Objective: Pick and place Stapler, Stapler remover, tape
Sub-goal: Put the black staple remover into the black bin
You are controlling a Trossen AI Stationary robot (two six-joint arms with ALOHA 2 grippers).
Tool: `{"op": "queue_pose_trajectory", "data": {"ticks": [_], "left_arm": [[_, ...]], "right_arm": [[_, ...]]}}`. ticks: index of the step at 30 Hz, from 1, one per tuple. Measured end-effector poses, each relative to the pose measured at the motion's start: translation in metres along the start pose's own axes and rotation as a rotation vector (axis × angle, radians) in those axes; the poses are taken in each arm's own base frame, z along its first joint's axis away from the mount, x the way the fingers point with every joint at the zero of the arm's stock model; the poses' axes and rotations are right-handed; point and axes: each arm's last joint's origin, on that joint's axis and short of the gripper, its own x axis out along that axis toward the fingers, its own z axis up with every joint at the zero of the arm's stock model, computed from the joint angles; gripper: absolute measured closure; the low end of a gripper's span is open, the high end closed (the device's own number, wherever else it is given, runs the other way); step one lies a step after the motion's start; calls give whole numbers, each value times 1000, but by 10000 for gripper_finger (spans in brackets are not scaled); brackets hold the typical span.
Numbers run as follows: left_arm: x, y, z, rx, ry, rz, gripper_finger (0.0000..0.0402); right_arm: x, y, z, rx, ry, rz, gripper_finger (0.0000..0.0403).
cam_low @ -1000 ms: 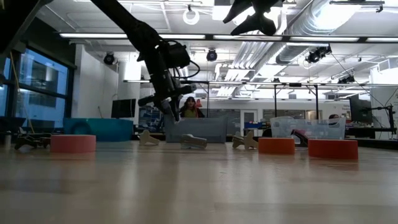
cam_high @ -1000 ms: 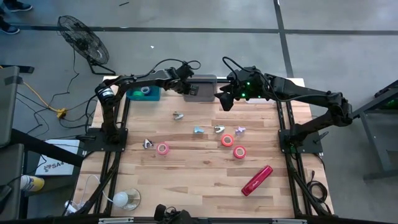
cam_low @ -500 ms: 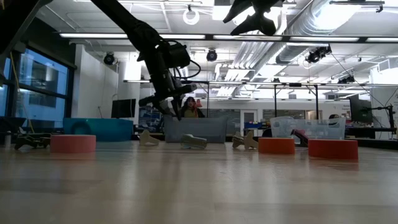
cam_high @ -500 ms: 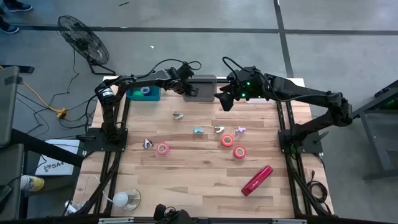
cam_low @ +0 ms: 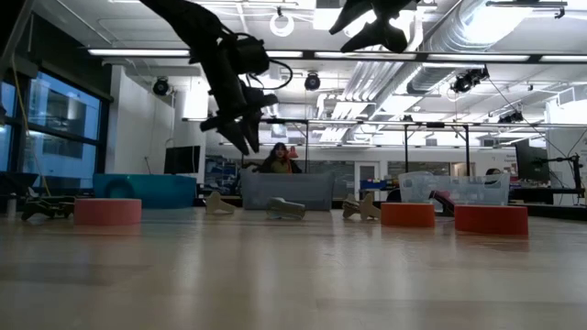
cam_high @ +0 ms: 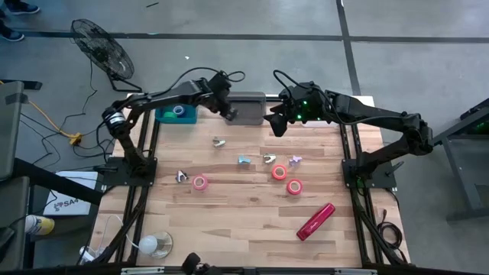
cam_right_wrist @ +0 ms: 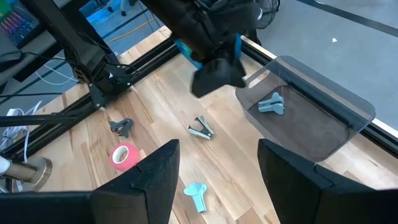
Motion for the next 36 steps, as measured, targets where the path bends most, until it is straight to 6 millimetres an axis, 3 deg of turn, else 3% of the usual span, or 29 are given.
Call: {"op": "queue_pose_trajectory", "data": {"ticks": [12,16,20,28,36], "left_arm": [[-33,7,-26,112,222,52,273],[-44,8,-44,158,321,116,273],[-52,6,-66,94,431,176,273],[-66,-5,-109,-85,485,272,273],[-58,-7,-159,-259,608,356,273]], "right_arm": [[0,0,0,-2,2,-1,194],[0,0,-1,-3,6,-3,194],[0,0,-1,-3,7,-3,194],[0,0,-1,-3,10,-5,194],[0,0,-1,-4,11,-5,194]]}}
